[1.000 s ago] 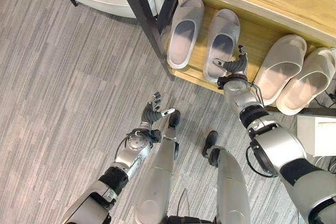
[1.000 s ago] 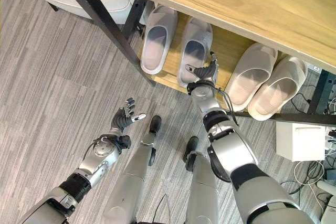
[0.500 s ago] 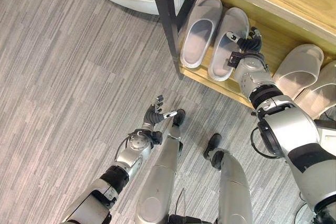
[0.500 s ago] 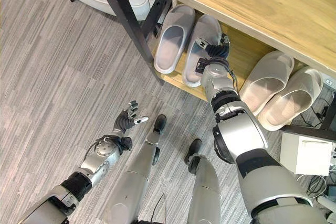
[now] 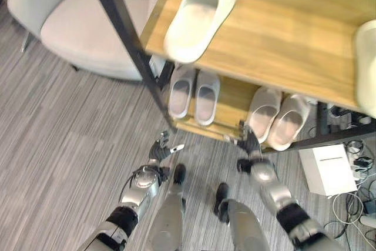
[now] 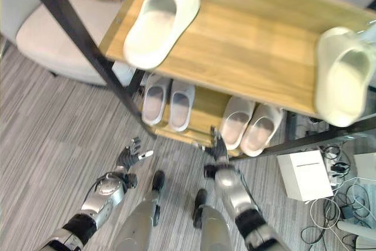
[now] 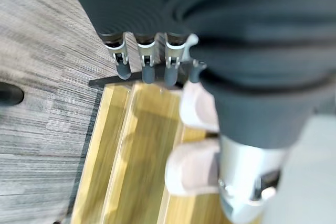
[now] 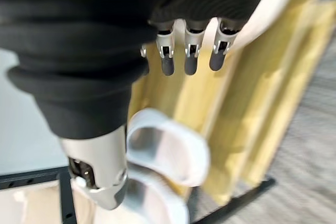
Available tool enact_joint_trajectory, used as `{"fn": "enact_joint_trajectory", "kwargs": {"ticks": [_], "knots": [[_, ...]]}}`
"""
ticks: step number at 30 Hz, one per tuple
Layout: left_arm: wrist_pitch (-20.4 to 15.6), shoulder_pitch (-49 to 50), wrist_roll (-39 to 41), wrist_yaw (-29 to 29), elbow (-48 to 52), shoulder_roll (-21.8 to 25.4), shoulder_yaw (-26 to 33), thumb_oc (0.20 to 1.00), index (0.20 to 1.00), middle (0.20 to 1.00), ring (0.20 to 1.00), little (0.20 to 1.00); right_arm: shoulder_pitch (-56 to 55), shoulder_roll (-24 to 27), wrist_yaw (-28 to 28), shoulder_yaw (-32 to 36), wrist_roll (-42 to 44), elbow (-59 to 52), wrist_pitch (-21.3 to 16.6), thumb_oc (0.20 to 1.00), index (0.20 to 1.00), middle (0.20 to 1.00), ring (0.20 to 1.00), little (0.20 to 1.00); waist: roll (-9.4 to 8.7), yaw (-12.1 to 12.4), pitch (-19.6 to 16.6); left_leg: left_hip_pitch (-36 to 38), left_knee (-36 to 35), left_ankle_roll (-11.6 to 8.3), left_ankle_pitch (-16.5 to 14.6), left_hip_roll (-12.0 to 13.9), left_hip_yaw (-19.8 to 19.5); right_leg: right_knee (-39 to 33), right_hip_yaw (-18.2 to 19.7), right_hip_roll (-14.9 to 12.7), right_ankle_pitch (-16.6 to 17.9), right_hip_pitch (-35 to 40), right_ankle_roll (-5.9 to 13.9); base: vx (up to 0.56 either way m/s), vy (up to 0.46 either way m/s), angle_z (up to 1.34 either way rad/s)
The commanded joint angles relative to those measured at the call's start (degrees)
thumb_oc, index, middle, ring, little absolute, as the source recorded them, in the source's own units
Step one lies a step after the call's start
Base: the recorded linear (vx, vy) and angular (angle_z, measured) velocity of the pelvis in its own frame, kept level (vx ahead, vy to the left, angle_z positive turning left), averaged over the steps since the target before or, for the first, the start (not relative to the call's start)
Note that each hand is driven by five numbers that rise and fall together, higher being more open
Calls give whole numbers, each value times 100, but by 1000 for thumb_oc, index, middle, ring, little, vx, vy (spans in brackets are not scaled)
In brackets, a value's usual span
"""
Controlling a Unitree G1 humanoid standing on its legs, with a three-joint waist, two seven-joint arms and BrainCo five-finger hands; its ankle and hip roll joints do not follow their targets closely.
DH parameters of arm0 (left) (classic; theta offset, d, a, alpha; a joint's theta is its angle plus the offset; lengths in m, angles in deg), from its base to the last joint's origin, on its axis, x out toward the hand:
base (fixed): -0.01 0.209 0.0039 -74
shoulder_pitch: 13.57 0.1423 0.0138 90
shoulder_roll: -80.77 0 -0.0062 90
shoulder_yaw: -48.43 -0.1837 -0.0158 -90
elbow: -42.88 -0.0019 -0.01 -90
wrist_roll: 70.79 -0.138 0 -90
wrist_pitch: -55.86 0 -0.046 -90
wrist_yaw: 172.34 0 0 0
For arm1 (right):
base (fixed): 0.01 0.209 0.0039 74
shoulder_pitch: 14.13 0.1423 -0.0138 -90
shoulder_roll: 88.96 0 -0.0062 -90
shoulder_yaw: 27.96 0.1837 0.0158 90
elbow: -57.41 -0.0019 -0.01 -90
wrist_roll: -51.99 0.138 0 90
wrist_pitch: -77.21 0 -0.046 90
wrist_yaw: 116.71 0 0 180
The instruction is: Arrange the slippers neatly on the shoe rack.
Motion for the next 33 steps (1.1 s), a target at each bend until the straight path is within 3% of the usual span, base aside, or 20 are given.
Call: {"fn": "enact_joint_trajectory", "kwargs": {"ticks": [1,2,6,7,9,11,13,20,21,24,27,31,33], "knots": [[-176,-267,-565,-279,-70,67,75,1000,1000,1000,1000,1000,857,286,-540,56,-448,91,-322,1000,1000,1000,1000,1000,-22,21,22,209,93,-234,-371,154,135,-858,103,-308,567,342,578,105,7,-24],[-135,-53,-835,-493,62,197,118,1000,1000,1000,1000,1000,154,460,-921,184,-487,-165,-279,1000,1000,1000,1000,1000,-2,-72,-166,477,-116,-234,-342,172,238,-1056,184,-263,630,527,605,106,6,-25],[-85,158,-1664,-945,429,484,-194,1000,1000,1000,1000,1000,-893,676,-1441,411,-494,-395,-261,1000,1000,1000,1000,1000,81,-257,-480,929,-517,-269,-295,209,427,-1395,277,-264,730,837,647,111,3,-29],[-4,61,-2514,-1391,1010,850,-658,1000,1000,1000,1000,1000,-1211,785,-1585,500,-604,-391,-177,1000,1000,1000,1000,1000,150,-368,-583,1138,-635,-288,-327,227,542,-1519,340,-253,738,981,667,126,10,-25],[-133,-172,-2859,-1915,1964,1319,-1117,1000,1000,1000,1000,1000,-1401,835,-1766,598,-483,-291,-141,1000,1000,1000,1000,1000,214,-497,-739,1260,-691,-284,-360,247,679,-1670,417,-254,807,1053,696,89,11,-33],[-171,-680,-2413,-2411,3005,1613,-1580,1000,1000,1000,1000,1000,-1359,760,-1832,619,-294,-152,-79,1000,1000,1000,1000,1000,277,-574,-886,1376,-721,-295,-421,252,799,-1823,493,-256,869,1151,724,56,-5,-35],[-170,-980,-2364,-2591,3347,1686,-1775,1000,1000,1000,1000,1000,-1312,756,-1805,647,-315,-64,-70,1000,1000,1000,1000,1000,289,-596,-913,1402,-721,-296,-442,255,826,-1865,502,-257,886,1177,741,2,-10,-26],[-118,-1695,-680,-2781,4345,1560,-1823,1000,1000,1000,1000,1000,-1211,779,-1739,704,-467,2,-20,1000,1000,1000,1000,1000,347,-655,-1046,1460,-721,-307,-423,231,829,-1925,486,-287,942,1269,750,4,-7,-3],[-89,-1743,-15,-2742,4520,1435,-1685,1000,1000,1000,1000,1000,-1307,772,-1768,726,-459,-119,-25,1000,1000,1000,1000,1000,356,-661,-1097,1510,-721,-315,-479,237,823,-1952,461,-296,895,1347,757,55,-12,2],[-144,-1781,418,-2546,4675,1319,-1382,1000,1000,1000,1000,1000,-1393,743,-1779,742,-422,-160,-27,1000,1000,1000,1000,1000,360,-657,-1120,1542,-721,-317,-485,226,806,-1963,439,-300,878,1411,753,35,-18,4],[-481,-1760,241,-1727,4649,943,-410,1000,1000,1000,1000,1000,-1485,570,-1800,672,-395,-98,-20,1000,1000,1000,1000,1000,329,-605,-1158,1577,-721,-332,-499,226,768,-1978,398,-302,863,1476,733,25,-20,5],[-726,-1959,-1364,-470,4307,780,577,1000,1000,1000,1000,1000,-1518,462,-1867,540,-352,-137,12,1000,1000,1000,1000,1000,260,-573,-1200,1600,-721,-354,-528,246,781,-2004,385,-281,836,1518,704,18,-15,7],[-722,-2146,-2402,138,4064,828,782,1000,1000,1000,1000,1000,-1463,445,-1869,451,-319,-95,-22,1000,1000,1000,1000,1000,238,-591,-1198,1623,-721,-364,-545,258,802,-2005,397,-264,822,1531,704,36,-18,3]]}}
